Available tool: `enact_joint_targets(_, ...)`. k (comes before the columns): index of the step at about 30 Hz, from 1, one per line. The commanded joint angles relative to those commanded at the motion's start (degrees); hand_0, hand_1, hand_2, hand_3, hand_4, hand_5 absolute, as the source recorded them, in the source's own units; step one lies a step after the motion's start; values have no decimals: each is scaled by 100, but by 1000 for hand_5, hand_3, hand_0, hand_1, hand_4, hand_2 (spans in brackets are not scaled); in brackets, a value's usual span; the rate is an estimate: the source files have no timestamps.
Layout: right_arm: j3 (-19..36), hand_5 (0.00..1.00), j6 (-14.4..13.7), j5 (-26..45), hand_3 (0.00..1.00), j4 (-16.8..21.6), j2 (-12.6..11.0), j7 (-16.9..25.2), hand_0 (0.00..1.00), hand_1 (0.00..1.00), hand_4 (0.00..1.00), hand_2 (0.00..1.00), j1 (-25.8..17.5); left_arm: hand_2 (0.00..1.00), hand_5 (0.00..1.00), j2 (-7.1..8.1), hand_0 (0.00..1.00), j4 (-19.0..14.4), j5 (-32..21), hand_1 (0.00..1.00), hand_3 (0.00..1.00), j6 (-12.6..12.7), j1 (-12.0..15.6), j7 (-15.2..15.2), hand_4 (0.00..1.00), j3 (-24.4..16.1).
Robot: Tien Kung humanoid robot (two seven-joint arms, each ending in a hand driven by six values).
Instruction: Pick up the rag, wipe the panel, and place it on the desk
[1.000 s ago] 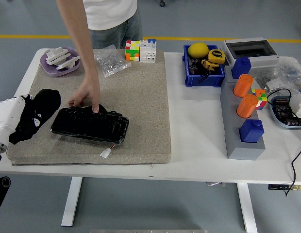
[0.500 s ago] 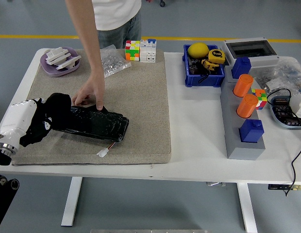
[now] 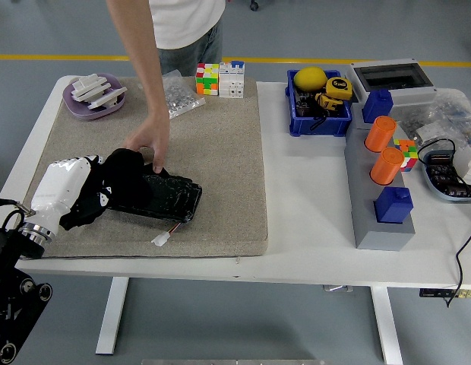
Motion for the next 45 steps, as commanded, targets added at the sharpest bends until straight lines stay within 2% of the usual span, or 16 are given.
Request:
enact_joint_targets(5, -30, 497, 6, 36, 602, 0, -12, -7, 756, 626, 998, 671, -13, 575, 2, 52, 245, -48, -2, 271, 490, -15, -34, 19, 166, 410)
enact_joint_targets(11, -137, 497, 23, 155, 602, 0, -14, -19, 754, 624, 998, 671, -20, 574, 2, 152, 245, -414, 0, 273, 492, -23, -108, 65, 169, 962)
enact_joint_targets(19, 37, 497, 66, 18, 603, 0, -14, -7, 751, 623, 998, 671, -8, 569, 2, 226, 251, -677, 0, 277, 493, -123, -177, 196, 180, 1506)
enact_joint_targets(23, 21, 497, 60, 40, 603, 0, -10, -8, 751, 623, 998, 671, -15, 569, 2, 202, 251, -790, 0, 277, 493, -96, -185, 201, 180, 1639)
enact_joint_targets(24, 21, 498, 61, 37, 604, 0, -10, -8, 752, 622, 998, 672, -14, 568, 2, 194, 251, -801, 0, 282, 501, -105, -190, 217, 207, 1651)
enact_joint_targets(34, 140, 499, 55, -86, 604, 0, -7, -5, 752, 622, 998, 672, 16, 568, 2, 159, 249, -823, 0, 281, 500, -47, -193, 288, 207, 1654)
enact_joint_targets(39, 136, 499, 54, -103, 604, 0, -12, -7, 752, 620, 998, 672, 16, 567, 2, 153, 250, -680, 0, 285, 501, -4, -159, 302, 217, 1509)
enact_joint_targets(45, 272, 498, 104, -245, 603, 0, -18, 10, 752, 620, 998, 672, 4, 566, 2, 234, 246, -478, 0, 287, 504, 47, -162, 297, 224, 1261)
